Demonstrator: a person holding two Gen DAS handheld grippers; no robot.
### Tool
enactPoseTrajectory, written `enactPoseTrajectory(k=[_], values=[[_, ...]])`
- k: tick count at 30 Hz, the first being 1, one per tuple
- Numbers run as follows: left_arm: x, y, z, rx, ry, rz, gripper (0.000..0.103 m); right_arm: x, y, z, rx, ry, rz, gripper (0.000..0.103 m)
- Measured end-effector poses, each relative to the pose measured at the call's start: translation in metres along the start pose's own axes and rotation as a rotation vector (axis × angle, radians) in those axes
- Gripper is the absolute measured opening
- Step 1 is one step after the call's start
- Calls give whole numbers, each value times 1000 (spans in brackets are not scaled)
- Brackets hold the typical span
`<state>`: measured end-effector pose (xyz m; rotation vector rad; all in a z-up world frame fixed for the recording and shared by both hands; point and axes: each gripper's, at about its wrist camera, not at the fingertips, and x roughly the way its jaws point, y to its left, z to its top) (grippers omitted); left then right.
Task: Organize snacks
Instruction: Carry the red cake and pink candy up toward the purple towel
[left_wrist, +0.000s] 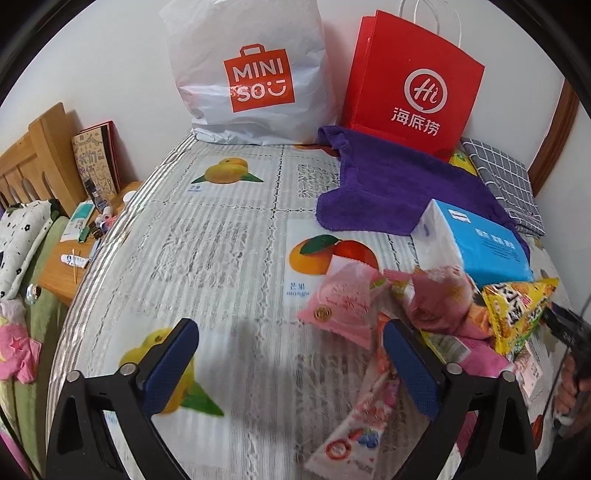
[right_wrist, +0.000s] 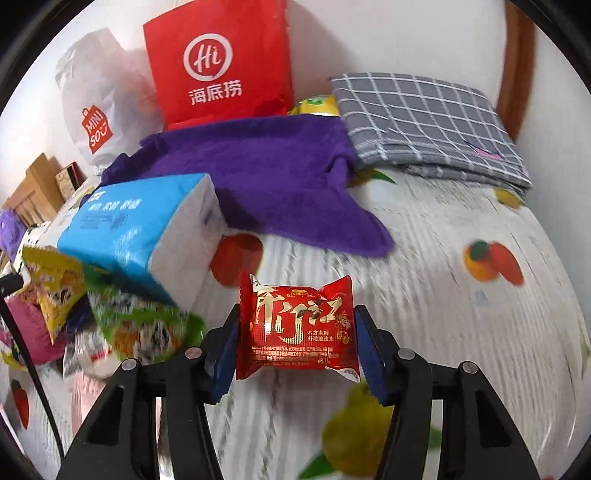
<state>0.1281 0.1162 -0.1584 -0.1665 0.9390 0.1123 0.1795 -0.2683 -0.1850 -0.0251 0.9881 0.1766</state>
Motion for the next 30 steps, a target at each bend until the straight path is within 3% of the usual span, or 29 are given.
enactPoseTrajectory(k=[3,5,10,17,23,30], values=[[9,-6,8,39,-1,1,95,-7,1,-11,-7,-13,-27,57],[16,-12,11,76,4,-13,87,-8,2,-15,-16,-17,-56,57],[34,-19,15,145,19,-32,84,-12,2,-17,-19,-29,-75,57],[55,-24,16,201,42,-53,62,-3,-1,-17,1,23,-84,57],[54,-30,10,223,14,-12,58,-2,-4,-18,14,25,-68,57],[56,-25,12,197,15,-24,54,-1,-4,-18,17,26,-63,58]])
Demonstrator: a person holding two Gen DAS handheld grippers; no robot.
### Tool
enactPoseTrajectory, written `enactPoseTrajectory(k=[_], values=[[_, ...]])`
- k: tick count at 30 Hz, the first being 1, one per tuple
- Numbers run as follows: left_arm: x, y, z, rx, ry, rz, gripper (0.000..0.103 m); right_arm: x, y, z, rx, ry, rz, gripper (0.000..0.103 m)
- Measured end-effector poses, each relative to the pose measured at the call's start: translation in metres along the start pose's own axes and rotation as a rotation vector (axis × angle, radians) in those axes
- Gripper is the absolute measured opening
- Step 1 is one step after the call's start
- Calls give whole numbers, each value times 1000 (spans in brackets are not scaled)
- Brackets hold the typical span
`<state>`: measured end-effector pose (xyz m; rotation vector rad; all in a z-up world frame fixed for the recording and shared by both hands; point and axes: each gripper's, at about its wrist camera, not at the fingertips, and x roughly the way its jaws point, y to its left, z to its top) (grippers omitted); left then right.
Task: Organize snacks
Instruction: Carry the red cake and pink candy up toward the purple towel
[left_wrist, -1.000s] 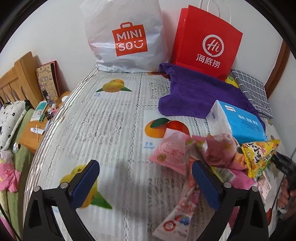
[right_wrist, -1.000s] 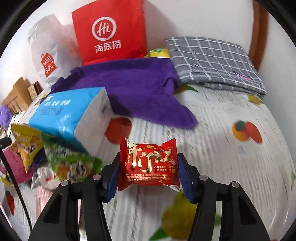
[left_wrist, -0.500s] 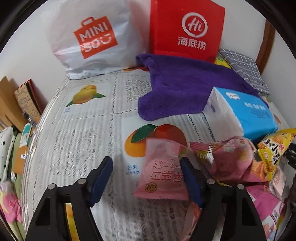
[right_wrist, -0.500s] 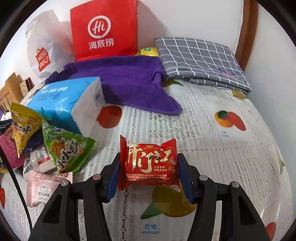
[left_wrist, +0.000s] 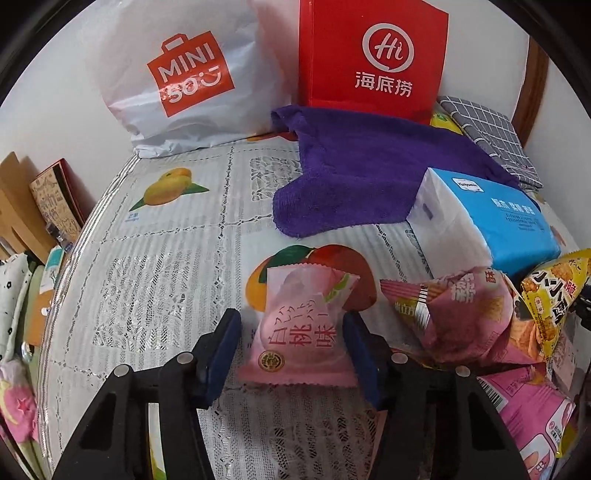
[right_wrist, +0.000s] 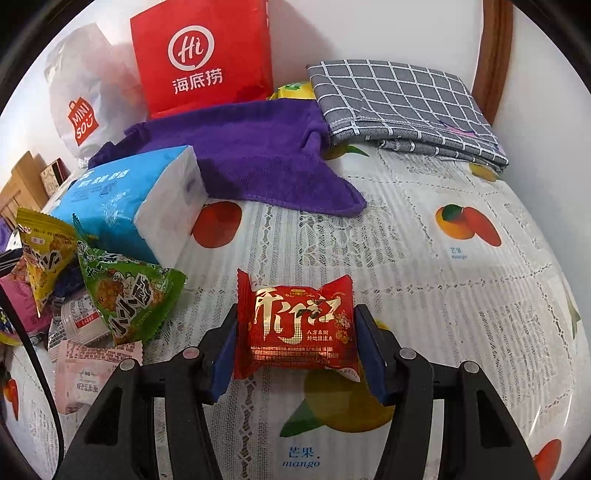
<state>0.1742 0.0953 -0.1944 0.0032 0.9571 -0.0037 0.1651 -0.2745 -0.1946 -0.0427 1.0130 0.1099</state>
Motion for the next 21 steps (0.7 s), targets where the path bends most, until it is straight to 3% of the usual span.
enactPoseTrajectory(k=[3,14,21], values=[[-1,0,0,2,-7,-2,45,0,0,0,1,-1,2,58],[-12,8,0,-36,-51,-45,44,-9,-3,-3,10,-33,-24,55],[-20,5,1,-37,-74,-80,44,-43,-7,-7,85,-98,-28,55]])
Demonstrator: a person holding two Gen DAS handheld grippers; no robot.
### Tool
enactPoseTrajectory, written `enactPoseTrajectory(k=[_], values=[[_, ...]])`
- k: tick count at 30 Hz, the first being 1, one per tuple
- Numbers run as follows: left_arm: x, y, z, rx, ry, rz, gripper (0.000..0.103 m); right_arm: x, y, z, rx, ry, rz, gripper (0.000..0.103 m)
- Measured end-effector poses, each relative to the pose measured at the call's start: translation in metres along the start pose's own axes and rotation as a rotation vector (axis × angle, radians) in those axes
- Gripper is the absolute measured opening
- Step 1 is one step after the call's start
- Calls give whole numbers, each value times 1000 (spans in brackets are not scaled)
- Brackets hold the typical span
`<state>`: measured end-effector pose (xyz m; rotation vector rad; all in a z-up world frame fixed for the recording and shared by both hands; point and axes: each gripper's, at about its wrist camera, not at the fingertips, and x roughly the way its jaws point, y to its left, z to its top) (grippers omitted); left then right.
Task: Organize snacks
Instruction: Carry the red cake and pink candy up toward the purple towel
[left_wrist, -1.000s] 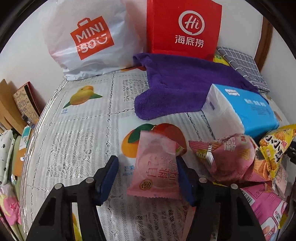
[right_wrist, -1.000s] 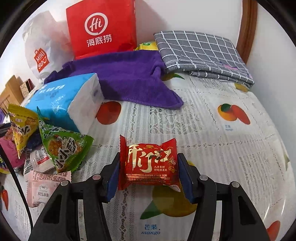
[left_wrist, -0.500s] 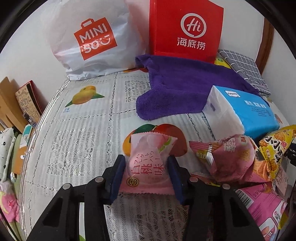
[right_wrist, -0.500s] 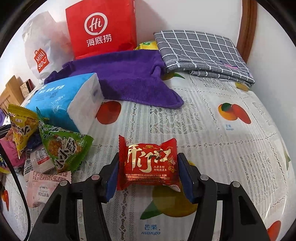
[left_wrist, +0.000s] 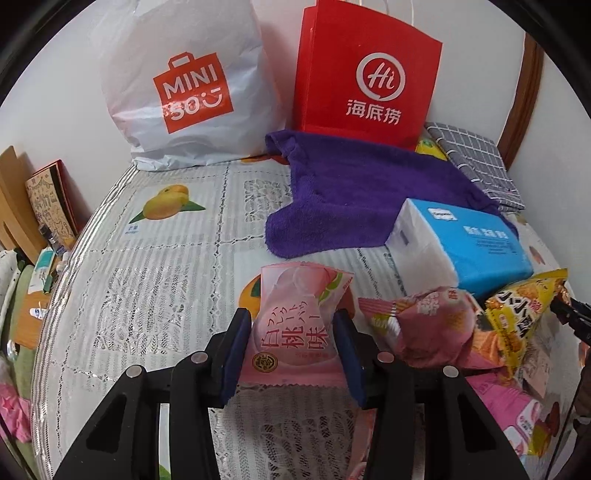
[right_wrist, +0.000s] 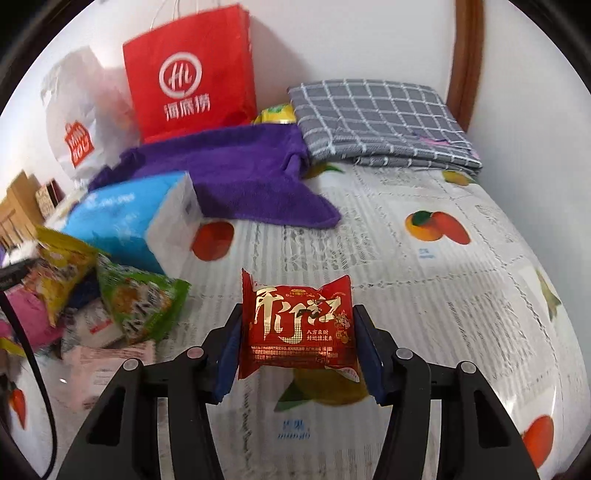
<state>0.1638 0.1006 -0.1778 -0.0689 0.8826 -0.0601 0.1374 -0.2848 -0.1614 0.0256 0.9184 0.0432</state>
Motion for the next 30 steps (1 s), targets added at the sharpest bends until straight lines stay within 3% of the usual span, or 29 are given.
enactPoseTrajectory(k=[7,18,30], values=[[-5,-2,1,4,-13,-12,44,-36,10,-2,51,-54,11,55],[-9,3,4,-29,-19,-18,44,-48,40,2,46,-70,35,55],[-16,4,9,-38,-39,-7,44,-61,74,30,-7,-126,105,55]])
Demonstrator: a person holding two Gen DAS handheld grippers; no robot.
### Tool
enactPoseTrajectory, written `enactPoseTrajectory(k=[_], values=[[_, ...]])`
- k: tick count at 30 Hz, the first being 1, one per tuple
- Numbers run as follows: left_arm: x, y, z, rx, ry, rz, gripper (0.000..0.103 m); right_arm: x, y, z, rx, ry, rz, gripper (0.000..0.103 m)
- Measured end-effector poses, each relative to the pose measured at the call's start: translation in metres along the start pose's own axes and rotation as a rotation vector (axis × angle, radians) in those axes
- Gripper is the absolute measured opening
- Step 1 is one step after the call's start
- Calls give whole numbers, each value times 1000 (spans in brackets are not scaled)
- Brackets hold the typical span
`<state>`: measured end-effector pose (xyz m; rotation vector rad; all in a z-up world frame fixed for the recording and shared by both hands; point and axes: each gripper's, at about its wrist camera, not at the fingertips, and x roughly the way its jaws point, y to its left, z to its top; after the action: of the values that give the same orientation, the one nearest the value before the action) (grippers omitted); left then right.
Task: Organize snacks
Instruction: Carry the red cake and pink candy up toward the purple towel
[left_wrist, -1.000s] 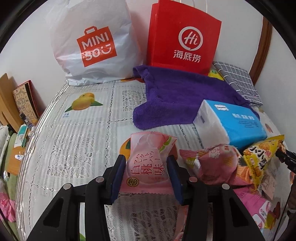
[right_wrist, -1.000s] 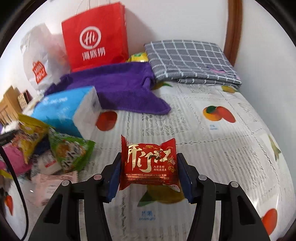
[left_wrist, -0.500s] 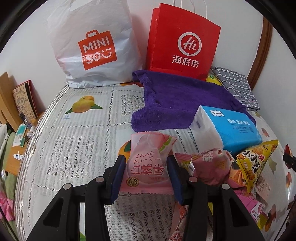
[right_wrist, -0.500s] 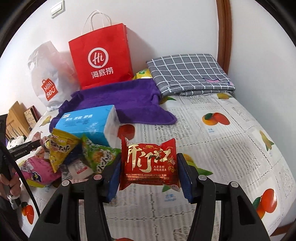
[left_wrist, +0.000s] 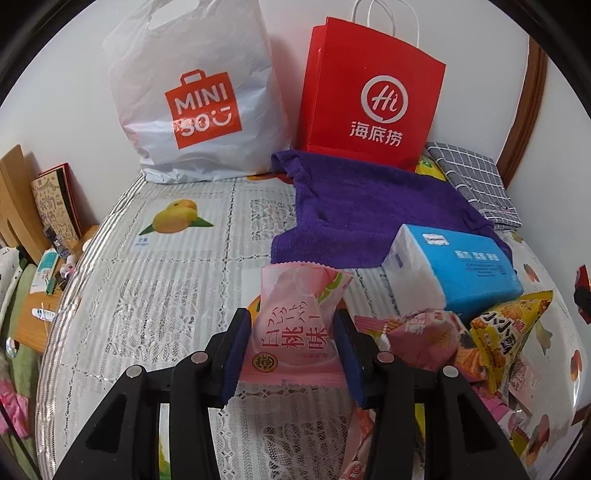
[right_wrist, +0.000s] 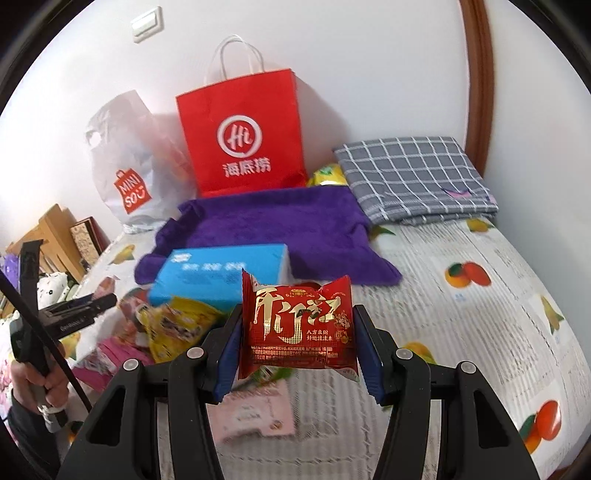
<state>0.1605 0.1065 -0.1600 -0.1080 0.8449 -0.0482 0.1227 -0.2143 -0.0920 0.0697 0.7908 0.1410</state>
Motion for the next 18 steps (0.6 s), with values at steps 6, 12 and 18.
enactPoseTrajectory(k=[6,12,18], values=[[-7,-5,8,-21,0,-20,44,1,8,16,-19,-13,16,55],[-26,-13,23,-32,-33,-20,44,3,10,32,-32,-16,22,55],[-35,-31,40,-10,-26,-50,44,15,14,46,-56,-4,26,55]])
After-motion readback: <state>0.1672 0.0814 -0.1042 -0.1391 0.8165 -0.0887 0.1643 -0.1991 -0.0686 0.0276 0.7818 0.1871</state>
